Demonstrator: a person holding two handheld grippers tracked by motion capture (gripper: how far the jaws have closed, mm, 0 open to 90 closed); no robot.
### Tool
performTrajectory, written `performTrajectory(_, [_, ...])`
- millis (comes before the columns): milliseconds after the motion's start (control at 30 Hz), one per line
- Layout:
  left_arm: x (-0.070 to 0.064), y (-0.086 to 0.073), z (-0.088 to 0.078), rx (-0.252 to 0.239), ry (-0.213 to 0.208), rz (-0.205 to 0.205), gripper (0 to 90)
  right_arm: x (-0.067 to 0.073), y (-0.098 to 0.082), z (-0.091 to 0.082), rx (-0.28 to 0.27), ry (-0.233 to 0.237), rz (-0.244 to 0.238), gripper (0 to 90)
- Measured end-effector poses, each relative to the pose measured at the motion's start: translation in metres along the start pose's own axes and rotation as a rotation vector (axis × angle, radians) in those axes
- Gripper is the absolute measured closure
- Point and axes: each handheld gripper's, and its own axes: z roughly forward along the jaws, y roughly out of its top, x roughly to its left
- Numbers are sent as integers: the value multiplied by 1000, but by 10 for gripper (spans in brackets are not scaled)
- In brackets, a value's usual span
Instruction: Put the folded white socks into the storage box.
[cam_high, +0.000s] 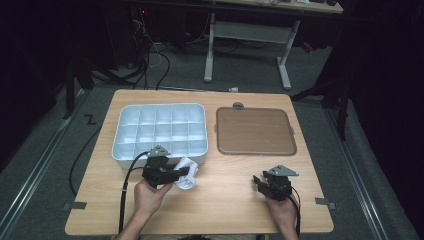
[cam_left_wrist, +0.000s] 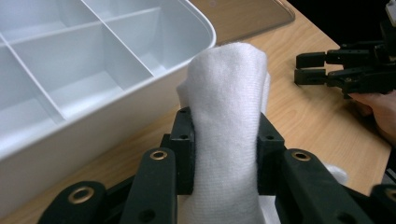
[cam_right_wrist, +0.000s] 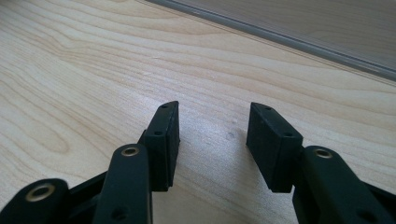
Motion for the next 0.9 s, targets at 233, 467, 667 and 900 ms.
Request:
performTrajectory(233, [-2,18,-3,-29,-10,-6,682,0,0,0,0,1,0,542])
performTrajectory(467, [2,35,-3,-50,1,-14,682,0,0,0,0,2,0,542])
performTrajectory(667, [10,47,-1,-61,11,-39,682,0,0,0,0,2,1,541])
performTrajectory(900, [21,60,3,-73,20,-78,681,0,0,0,0,3,2,540])
